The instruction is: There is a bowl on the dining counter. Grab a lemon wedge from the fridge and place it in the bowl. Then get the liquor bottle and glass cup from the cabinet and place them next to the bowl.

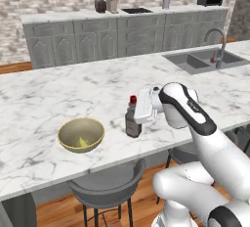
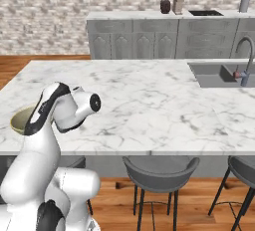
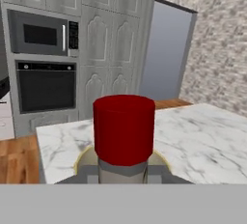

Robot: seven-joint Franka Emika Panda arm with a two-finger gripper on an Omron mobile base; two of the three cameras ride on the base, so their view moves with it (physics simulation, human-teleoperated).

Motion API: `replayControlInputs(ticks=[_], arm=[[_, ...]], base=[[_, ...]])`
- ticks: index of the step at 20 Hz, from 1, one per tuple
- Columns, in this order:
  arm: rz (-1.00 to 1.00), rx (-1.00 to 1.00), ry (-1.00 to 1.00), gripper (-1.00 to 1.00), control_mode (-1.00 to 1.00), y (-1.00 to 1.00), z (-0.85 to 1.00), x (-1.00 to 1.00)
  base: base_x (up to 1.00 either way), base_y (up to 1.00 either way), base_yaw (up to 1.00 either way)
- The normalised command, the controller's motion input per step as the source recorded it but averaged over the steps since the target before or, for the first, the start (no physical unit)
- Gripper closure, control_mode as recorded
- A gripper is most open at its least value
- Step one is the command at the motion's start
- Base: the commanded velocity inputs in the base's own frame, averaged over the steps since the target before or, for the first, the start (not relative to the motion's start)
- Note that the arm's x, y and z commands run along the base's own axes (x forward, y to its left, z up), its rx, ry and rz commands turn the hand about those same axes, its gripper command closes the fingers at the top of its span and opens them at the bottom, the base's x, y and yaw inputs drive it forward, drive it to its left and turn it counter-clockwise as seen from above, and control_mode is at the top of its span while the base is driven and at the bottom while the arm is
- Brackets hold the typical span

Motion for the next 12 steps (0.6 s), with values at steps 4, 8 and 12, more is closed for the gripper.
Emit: replayControlInputs(ticks=[4,8,12], arm=[[0.03,-0.02,0.00,1.00,-1.00,0.22,-0.37,0.23],[0.01,-0.01,0.00,1.00,-1.00,0.18,-0.28,0.24],[0.00,0.00,0.00,1.00,-1.00,0.11,-0.11,0.18]], base=[[0.00,0.00,0.00],[0.00,0.00,0.00],[0.00,0.00,0.00]])
